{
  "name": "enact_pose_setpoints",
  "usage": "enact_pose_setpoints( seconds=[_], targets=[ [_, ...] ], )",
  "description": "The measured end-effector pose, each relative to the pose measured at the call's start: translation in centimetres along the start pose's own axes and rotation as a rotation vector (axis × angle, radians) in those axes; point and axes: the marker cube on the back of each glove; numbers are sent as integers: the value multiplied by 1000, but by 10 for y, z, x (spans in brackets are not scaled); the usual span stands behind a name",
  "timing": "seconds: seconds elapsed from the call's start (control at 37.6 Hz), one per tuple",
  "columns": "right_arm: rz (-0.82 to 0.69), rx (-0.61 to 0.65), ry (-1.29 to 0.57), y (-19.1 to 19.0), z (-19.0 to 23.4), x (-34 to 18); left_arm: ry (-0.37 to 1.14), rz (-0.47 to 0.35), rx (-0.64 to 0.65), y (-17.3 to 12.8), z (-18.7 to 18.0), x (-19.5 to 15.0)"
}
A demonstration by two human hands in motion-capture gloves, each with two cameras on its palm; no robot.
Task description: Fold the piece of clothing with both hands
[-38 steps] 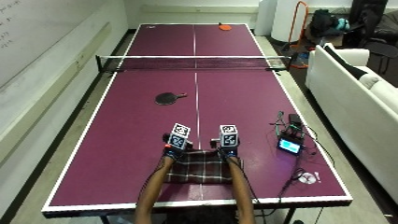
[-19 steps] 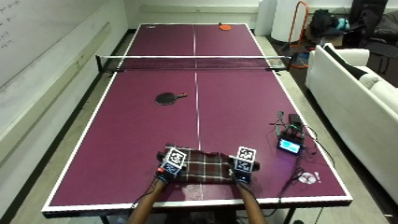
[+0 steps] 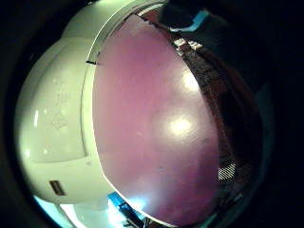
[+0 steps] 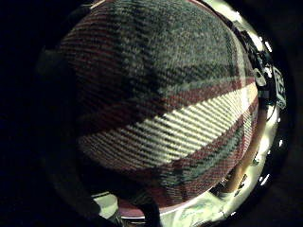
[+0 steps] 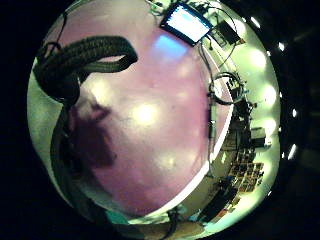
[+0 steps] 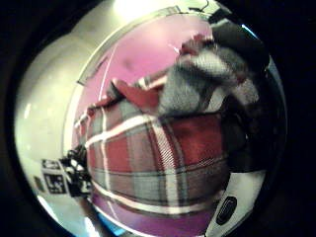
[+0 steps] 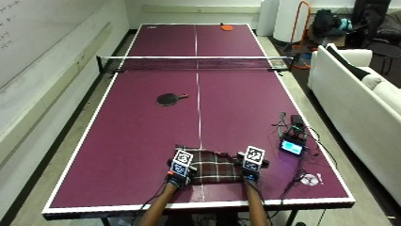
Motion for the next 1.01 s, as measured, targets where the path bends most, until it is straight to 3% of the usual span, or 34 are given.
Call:
enact_pose_setpoints(
  seconds=[0.11,0.19,0.29,0.37,0.48,0.59,0.64,0.74,0.82,0.93,1.01],
  targets=[
    [15,-94,-219,-38,30,-22,57,-20,54,-6,-21,-4],
    [-33,-98,-336,-42,-8,-47,138,-59,180,-5,-47,-21],
    [-128,-57,-358,-42,-41,-92,200,-76,305,-5,-63,-47],
    [-203,-57,-316,-24,-61,-134,204,-112,346,-25,-43,-74],
    [-286,-97,-273,20,-89,-192,200,-153,389,-15,-37,-99],
    [-327,-137,-247,32,-50,-242,188,-182,413,5,-41,-108],
    [-358,-177,-219,51,-47,-254,170,-197,412,6,-35,-116],
    [-434,-239,-226,108,-80,-261,153,-219,386,7,-19,-130],
    [-516,-336,-358,126,-81,-261,160,-223,371,10,-18,-131],
    [-585,-519,-680,129,-89,-245,158,-223,373,5,-16,-129],
    [-629,-500,-879,115,-101,-228,154,-217,374,-1,-17,-123]
  ],
)
